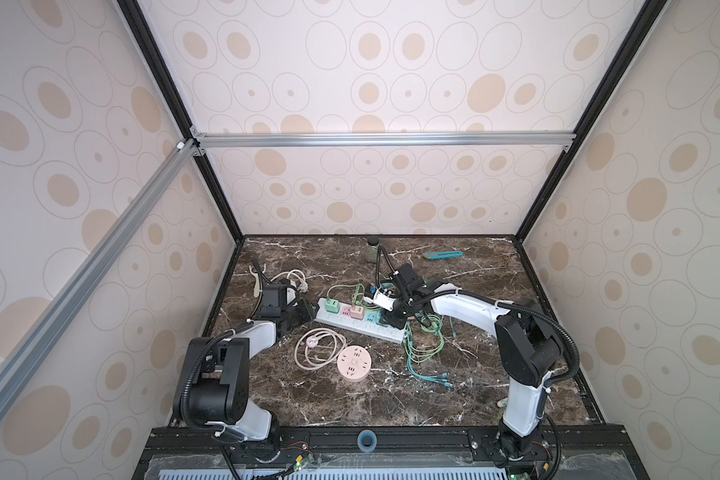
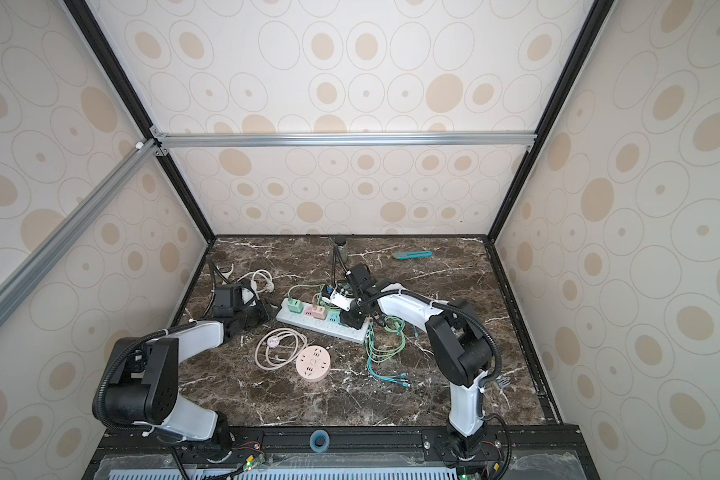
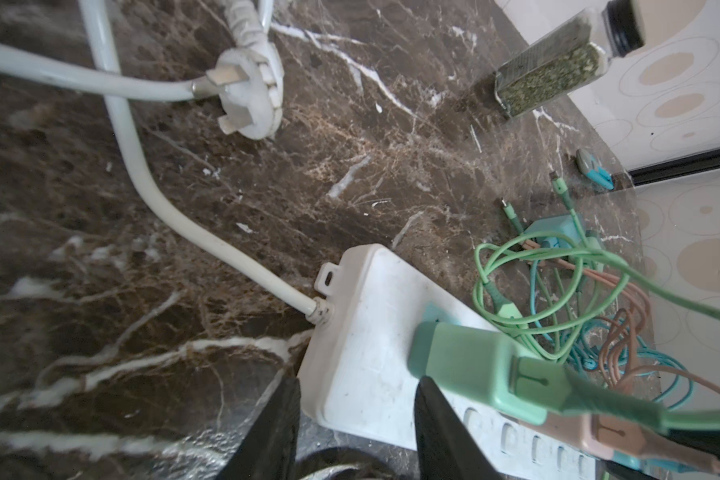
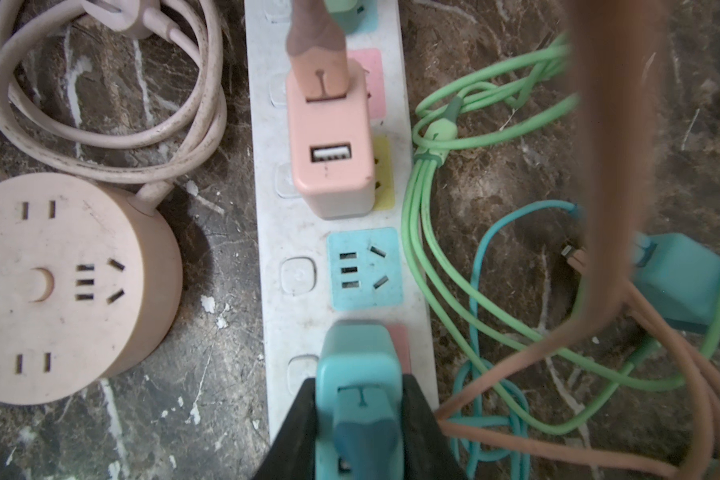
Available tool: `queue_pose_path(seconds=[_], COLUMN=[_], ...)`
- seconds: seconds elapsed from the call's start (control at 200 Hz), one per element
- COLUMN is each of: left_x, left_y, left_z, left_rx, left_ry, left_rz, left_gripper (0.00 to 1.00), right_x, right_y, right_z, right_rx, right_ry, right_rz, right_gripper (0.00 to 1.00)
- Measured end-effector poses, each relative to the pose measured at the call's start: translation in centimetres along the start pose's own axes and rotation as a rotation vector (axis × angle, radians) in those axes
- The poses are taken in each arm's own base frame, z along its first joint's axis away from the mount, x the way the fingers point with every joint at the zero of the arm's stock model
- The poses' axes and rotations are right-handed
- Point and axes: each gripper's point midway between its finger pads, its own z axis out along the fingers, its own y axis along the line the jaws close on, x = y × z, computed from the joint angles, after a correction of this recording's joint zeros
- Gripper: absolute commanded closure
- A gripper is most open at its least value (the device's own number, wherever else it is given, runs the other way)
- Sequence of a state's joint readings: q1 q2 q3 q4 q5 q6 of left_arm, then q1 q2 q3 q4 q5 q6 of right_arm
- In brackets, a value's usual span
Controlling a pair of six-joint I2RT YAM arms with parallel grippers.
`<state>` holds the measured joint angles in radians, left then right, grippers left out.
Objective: Insert the plug
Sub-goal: 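Press the teal charger down into the power strip socket with the right gripper, then open the right gripper to release the inserted charger, then lift the right gripper away from the power strip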
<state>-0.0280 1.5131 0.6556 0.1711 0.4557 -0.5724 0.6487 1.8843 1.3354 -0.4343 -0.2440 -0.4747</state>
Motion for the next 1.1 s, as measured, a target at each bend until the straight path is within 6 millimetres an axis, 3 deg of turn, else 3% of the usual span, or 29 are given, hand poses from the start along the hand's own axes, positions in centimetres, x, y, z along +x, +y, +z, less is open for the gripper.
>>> queue_pose_path(seconds=[0.105, 0.265, 0.54, 0.7, 0.935, 1.1], left_x=[-0.5, -1.2, -1.9, -2.3, -2.7, -3.0], left_y=[-0.5, -1.1, -2.0, -2.4, -3.0, -3.4], left_z=[-0.5, -1.4, -2.8, -3.6, -4.6, -5.3], left_rx=[0.01, 0.02, 0.035, 0.043, 0.054, 0.06], left_ry=[-0.019, -0.044, -0.077, -0.096, -0.118, -0.134], left_rz=[0.009, 0.016, 0.028, 0.035, 0.044, 0.049], left_gripper=[0.52, 0.5, 0.49, 0.48, 0.47, 0.44], right_x=[0.7, 0.7, -1.2, -1.0, -1.5, -3.4], right_y=[0.4, 0.7, 1.6, 2.9, 5.2, 4.9], right_z=[-0.6, -2.5, -6.3, -8.4, -13.1, -17.0], right_rx=[-0.003, 0.004, -0.004, -0.024, -0.051, -0.009], right_ry=[0.018, 0.015, -0.079, -0.112, -0.226, -0.354], right_rz=[0.024, 0.062, 0.118, 0.154, 0.177, 0.194], right_gripper=[0.6, 0.51, 0.47, 0.44, 0.38, 0.36])
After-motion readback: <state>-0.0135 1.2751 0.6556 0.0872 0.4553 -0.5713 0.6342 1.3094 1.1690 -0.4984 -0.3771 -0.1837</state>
